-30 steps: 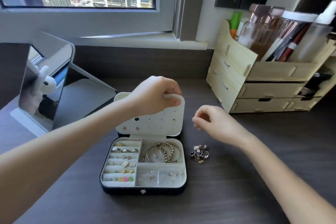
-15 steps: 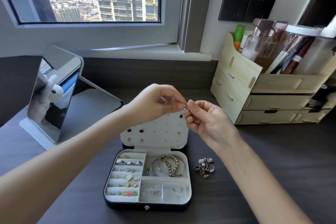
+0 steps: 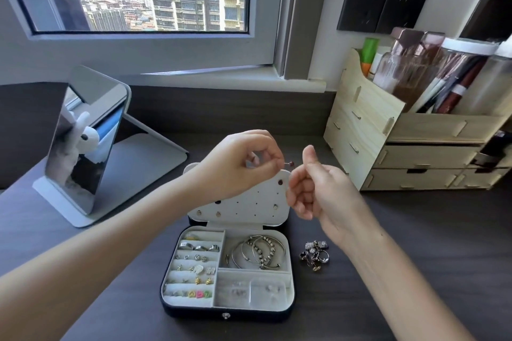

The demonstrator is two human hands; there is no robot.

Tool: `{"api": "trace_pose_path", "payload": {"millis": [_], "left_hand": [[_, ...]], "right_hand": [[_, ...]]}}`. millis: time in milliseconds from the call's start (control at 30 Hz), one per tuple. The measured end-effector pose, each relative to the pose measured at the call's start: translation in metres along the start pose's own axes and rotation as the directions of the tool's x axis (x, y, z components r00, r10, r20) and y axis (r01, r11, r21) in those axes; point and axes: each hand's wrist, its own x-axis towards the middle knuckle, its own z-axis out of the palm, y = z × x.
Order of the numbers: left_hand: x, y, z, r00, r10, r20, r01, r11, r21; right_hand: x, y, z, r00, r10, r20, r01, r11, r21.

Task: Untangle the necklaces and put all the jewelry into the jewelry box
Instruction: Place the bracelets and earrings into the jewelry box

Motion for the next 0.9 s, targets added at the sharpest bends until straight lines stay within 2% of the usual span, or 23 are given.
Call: {"api": "trace_pose_path", "payload": {"millis": [100,200,333,433,500,600,700,733,767,833,900], "left_hand": [[-0.0010,0.0011,-0.0001,1.000,0.014,-0.002,-0.014,1.000,0.002],[-0.0025,0.0027,-0.0002,0.999,0.036,0.002,-0.036,0.999,0.010],[-0.0041,0.0022,-0.0019,1.000,0.019,0.004,-0.019,1.000,0.004],[-0.0042,0.0017,-0.0034,1.000,-0.024,0.008,0.024,0.999,-0.031],[-0.0041,0.0026,-0.0048,0.999,-0.047,0.021,0.048,0.996,-0.069],[-0.0045,0.0058,-0.0057,0.995,-0.083,0.049,0.087,0.992,-0.090],[-0.0045,0.0060,-0.0057,0.993,-0.106,0.044,0.110,0.988,-0.109],[-0.0046,0.0060,-0.0059,0.994,-0.104,0.038,0.107,0.988,-0.111],[-0.0046,0.0060,-0.0061,0.994,-0.104,0.033,0.107,0.987,-0.117],[-0.0049,0.0059,-0.0062,0.994,-0.107,0.027,0.110,0.986,-0.124],[-0.0054,0.0060,-0.0060,0.994,-0.109,0.028,0.112,0.986,-0.122]], "right_hand": [[-0.0040,-0.0038,0.0015,0.996,0.049,0.079,-0.048,0.999,-0.021],[-0.0046,-0.0066,0.0033,0.994,0.037,0.107,-0.039,0.999,0.015],[-0.0049,-0.0073,0.0026,0.988,-0.064,0.137,0.065,0.998,-0.009],[-0.0069,-0.0069,0.0011,0.975,-0.175,0.138,0.194,0.970,-0.144],[-0.0083,-0.0060,-0.0010,0.941,-0.308,0.138,0.336,0.893,-0.301],[-0.0091,-0.0041,-0.0032,0.838,-0.514,0.183,0.528,0.676,-0.514],[-0.0086,-0.0029,-0.0036,0.735,-0.643,0.217,0.619,0.505,-0.602],[-0.0088,-0.0020,-0.0036,0.717,-0.662,0.220,0.632,0.485,-0.604],[-0.0090,-0.0017,-0.0033,0.725,-0.655,0.210,0.627,0.503,-0.594],[-0.0095,-0.0024,-0.0023,0.792,-0.591,0.157,0.558,0.593,-0.581],[-0.0076,-0.0016,-0.0021,0.834,-0.546,0.079,0.467,0.624,-0.626]]}}
